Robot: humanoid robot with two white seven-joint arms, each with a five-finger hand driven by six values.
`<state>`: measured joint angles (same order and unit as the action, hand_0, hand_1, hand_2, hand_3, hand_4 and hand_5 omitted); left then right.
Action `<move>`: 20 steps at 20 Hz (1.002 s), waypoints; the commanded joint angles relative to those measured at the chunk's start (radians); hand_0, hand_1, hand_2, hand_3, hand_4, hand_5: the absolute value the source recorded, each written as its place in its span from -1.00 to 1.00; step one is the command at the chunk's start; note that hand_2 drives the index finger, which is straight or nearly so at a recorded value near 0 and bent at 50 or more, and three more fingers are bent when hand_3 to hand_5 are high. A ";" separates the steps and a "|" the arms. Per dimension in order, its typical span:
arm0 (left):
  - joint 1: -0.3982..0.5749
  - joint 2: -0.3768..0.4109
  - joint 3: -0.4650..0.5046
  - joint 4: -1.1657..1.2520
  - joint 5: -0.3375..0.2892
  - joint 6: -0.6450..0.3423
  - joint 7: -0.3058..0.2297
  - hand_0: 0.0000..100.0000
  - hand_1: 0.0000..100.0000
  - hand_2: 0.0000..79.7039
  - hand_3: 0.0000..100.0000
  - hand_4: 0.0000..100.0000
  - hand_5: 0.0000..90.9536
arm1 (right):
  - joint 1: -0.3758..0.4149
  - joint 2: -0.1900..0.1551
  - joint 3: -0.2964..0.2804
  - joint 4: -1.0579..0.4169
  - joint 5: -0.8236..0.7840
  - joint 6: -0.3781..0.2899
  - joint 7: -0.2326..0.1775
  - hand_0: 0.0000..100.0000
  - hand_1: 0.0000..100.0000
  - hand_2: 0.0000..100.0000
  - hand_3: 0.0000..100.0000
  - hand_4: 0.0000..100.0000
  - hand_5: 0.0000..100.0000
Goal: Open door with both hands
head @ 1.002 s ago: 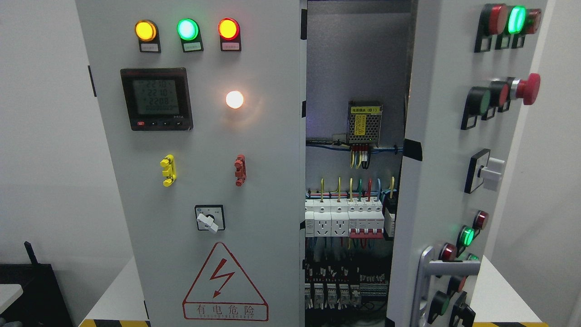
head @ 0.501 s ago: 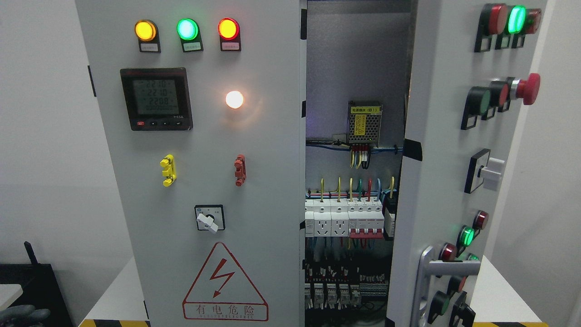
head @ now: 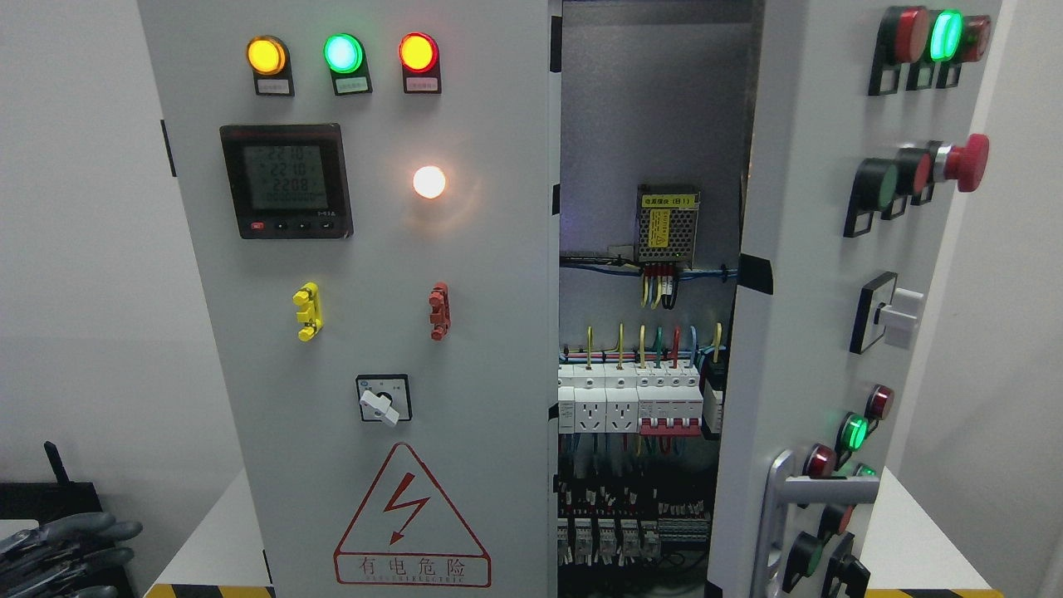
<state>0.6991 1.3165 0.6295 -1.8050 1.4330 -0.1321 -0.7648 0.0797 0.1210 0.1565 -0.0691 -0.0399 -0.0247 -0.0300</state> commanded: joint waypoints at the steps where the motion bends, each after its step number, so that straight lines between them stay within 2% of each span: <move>1: -0.286 0.024 -0.342 -0.002 -0.012 0.097 0.004 -1.00 -1.00 -1.00 -1.00 -0.94 -1.00 | 0.000 0.000 0.000 0.000 0.000 0.000 0.001 -0.79 -1.00 -1.00 -1.00 -1.00 -1.00; 2: -0.321 0.020 -0.370 -0.002 -0.031 0.103 0.007 -1.00 -1.00 -1.00 -1.00 -0.94 -1.00 | 0.000 0.000 0.000 0.000 0.000 0.000 0.001 -0.79 -1.00 -1.00 -1.00 -1.00 -1.00; 4: -0.436 0.001 -0.486 -0.002 -0.066 0.103 0.019 -1.00 -1.00 -1.00 -1.00 -0.94 -1.00 | 0.000 0.000 0.000 0.000 0.000 0.000 0.001 -0.79 -1.00 -1.00 -1.00 -1.00 -1.00; 6: -0.545 -0.020 -0.611 -0.002 -0.074 0.103 0.021 -1.00 -1.00 -1.00 -1.00 -0.94 -1.00 | 0.000 0.000 0.002 0.000 0.000 0.000 0.001 -0.79 -1.00 -1.00 -1.00 -1.00 -1.00; 11: -0.759 -0.037 -0.805 -0.004 -0.077 0.103 0.021 -1.00 -1.00 -1.00 -1.00 -0.94 -1.00 | 0.000 0.000 0.000 0.000 0.000 0.000 0.001 -0.79 -1.00 -1.00 -1.00 -1.00 -1.00; 13: -0.872 -0.051 -0.905 -0.004 -0.077 0.118 0.021 -1.00 -1.00 -1.00 -1.00 -0.94 -1.00 | 0.000 0.000 0.000 0.000 0.000 0.000 0.001 -0.79 -1.00 -1.00 -1.00 -1.00 -1.00; 15: -0.988 -0.086 -0.989 0.000 -0.074 0.181 0.021 -1.00 -1.00 -1.00 -1.00 -0.94 -1.00 | 0.000 0.000 0.000 0.000 0.000 0.000 0.001 -0.79 -1.00 -1.00 -1.00 -1.00 -1.00; 20: -1.217 -0.204 -1.089 0.001 -0.072 0.359 0.048 -1.00 -1.00 -1.00 -1.00 -0.94 -1.00 | 0.000 0.000 0.000 0.000 0.000 0.000 0.001 -0.79 -1.00 -1.00 -1.00 -1.00 -1.00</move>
<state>-0.2503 1.2446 -0.0961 -1.8055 1.3623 0.1474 -0.7320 0.0797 0.1213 0.1565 -0.0691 -0.0399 -0.0247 -0.0300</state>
